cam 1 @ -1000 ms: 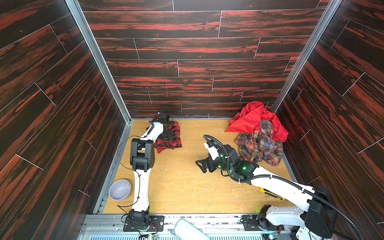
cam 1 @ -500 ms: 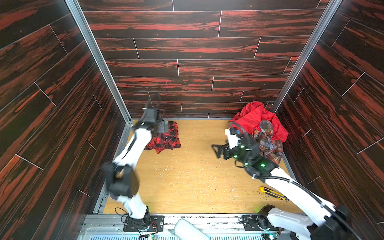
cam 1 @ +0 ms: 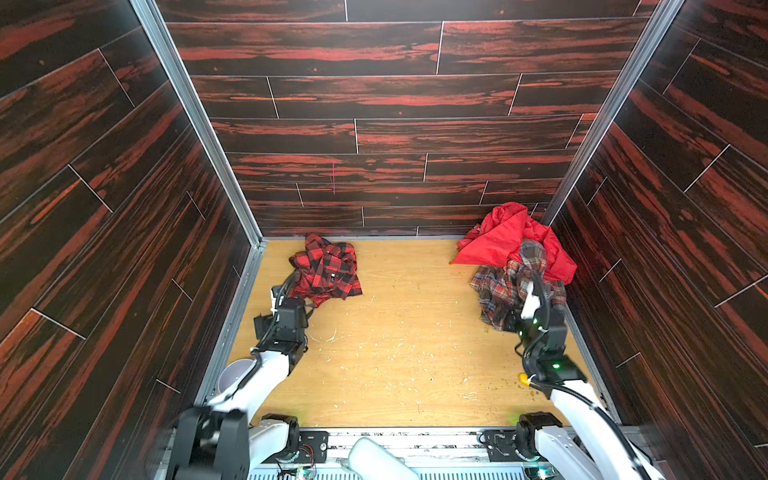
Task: Pick out a specific cloth from the pile
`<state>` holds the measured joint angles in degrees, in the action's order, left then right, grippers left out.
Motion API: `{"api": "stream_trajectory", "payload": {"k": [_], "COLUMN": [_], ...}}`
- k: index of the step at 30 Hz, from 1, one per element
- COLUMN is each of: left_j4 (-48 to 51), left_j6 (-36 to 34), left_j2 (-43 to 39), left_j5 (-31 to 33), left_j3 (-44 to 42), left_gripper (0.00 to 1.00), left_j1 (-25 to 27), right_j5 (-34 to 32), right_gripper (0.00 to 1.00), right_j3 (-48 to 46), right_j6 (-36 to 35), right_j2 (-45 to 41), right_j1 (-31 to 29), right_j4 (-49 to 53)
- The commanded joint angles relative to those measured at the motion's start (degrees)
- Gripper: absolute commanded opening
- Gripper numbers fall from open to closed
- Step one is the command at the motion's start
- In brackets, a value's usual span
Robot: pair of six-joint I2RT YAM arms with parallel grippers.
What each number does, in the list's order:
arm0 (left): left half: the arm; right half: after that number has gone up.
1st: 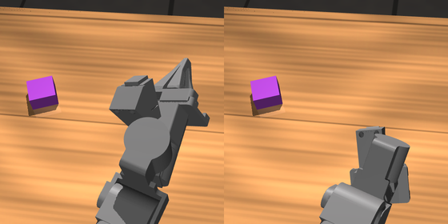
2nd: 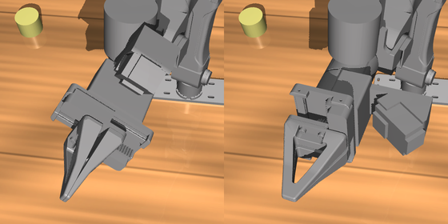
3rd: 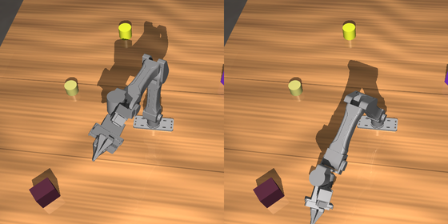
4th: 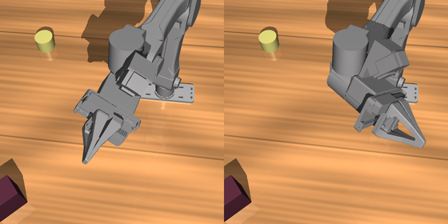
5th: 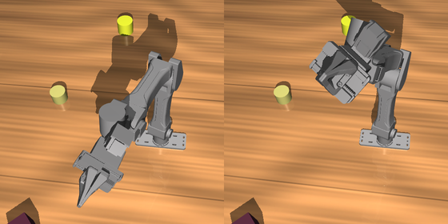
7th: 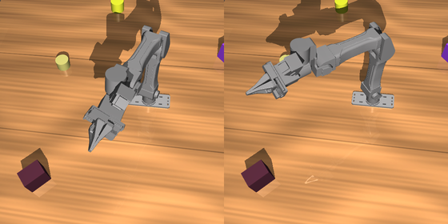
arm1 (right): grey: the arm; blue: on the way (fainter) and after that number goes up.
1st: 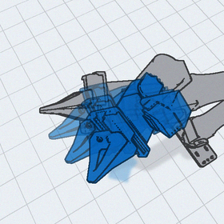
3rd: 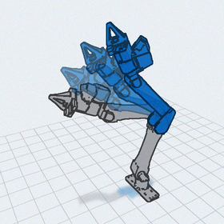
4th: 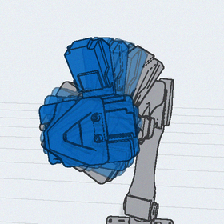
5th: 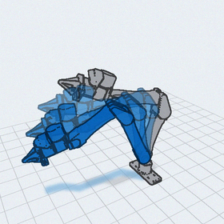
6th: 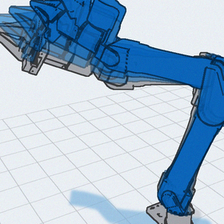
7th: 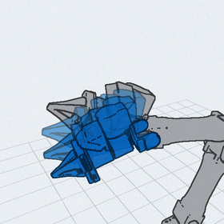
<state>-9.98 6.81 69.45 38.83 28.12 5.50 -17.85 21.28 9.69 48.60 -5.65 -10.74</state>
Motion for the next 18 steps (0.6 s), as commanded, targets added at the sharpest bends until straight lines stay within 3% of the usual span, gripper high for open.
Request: {"api": "stream_trajectory", "payload": {"k": [1,3,5,6,9,11,12,13,15,18], "left_j4": [-11.2,-20.6,-20.7,-22.6,-37.2,-47.4,-57.2,-57.0,-37.2,-45.3], "left_j6": [1.7,1.0,-0.3,-0.7,0.4,0.7,-0.4,-0.8,1.4,1.1], "left_j2": [4.4,7.8,8.5,8.4,10.4,17.6,22.0,22.8,16.6,20.3], "left_j5": [3.2,-0.2,-3.8,-6.3,-16.6,-17.1,-15.3,-14.8,-16.4,-14.5], "left_j3": [-0.6,-2.9,-2.1,-2.6,-7.9,-9.6,-10.4,-9.9,-5.8,-6.6], "left_gripper": [0.99,0.99,0.99,0.99,0.99,0.99,0.99,0.99,0.99,0.99], "left_j1": [-1.1,-1.9,-2.2,-2.6,-5.1,-5.6,-5.6,-5.6,-5.6,-5.6], "right_j5": [-6.6,-7.8,-5.8,-3.7,5.0,8.6,10.5,12.5,17.9,23.6], "right_gripper": [0.99,0.99,0.99,0.99,0.99,0.99,0.99,0.99,0.99,0.99], "right_j3": [-4.9,-7.2,-9.7,-9.2,-12.6,-12.2,-11.8,-11.5,-10.1,-7.8], "right_j6": [-5.7,-7.3,-8.2,-8.6,-9.2,-8.2,-8.3,-8.5,-9.0,-9.5], "right_j2": [6.2,12.2,16.8,17.7,21.8,24.4,26.0,27.6,32.2,40.7], "right_j1": [0.7,1.1,1.7,2.2,4.5,6.0,6.6,7.3,8.6,10.1], "right_j4": [-16.3,-23.2,-32.1,-32.4,-48.7,-52.3,-53.8,-55.6,-59.2,-62.1]}}
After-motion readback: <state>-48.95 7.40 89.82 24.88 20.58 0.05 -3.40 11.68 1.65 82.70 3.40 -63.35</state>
